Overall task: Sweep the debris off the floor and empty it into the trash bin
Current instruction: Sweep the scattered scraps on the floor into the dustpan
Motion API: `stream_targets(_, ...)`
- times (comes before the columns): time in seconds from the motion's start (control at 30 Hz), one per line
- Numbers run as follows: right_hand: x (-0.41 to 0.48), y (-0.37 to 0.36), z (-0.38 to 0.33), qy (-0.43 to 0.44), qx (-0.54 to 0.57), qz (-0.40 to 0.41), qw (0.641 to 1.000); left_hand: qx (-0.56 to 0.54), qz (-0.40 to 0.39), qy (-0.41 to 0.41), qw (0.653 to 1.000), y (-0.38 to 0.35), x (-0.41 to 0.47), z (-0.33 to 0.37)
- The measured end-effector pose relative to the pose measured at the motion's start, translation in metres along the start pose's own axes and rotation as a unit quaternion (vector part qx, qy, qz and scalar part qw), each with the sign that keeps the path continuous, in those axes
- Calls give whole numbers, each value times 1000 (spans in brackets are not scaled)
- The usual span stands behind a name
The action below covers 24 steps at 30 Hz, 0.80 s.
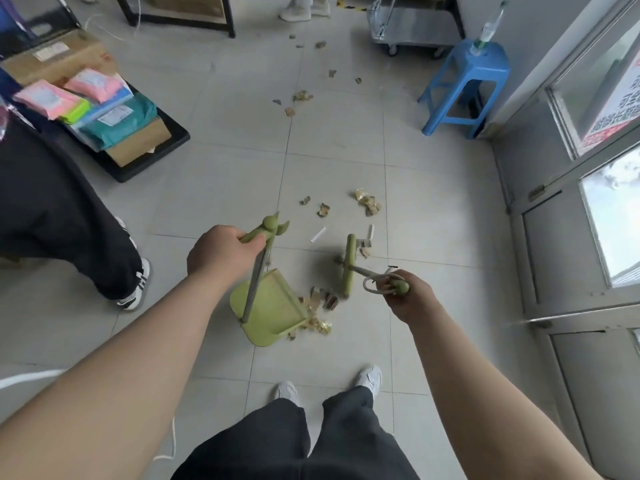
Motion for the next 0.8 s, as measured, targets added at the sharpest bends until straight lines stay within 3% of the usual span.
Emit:
stream_targets(0.4,-47,22,59,-10,-80,45,996,10,13,16,1000,22,-16,-46)
stream_targets(0.43,-44,21,64,9,-140,51,989,7,13,22,1000,24,-17,-51)
stream_targets(0.5,-39,7,70,61,-325,60,942,6,11,36,999,28,-19,-61)
stream_targets(0.53,-36,-2,78,76,-349,59,932,8,12,46,999,30,-20,-67)
stream_targets(0.63,-31,-28,94,99,-365,38,925,17,23,76,997,35,-27,-86)
stream_targets(0.73,-13,-50,96,66,-275,22,959,18,30,99,994,39,-33,-104)
stream_targets(0.8,-15,-60,94,61,-248,-41,966,15,35,111,993,42,-36,-118)
Point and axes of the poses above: each hand's wrist, its own x-axis towards the middle knuckle, its own y-axis out of the back of the hand, z = x × y, the point moved 5 cm from there along x, towards the middle knuckle, and after that the axes turned 2 degrees about -x, right-handed, at the moved point
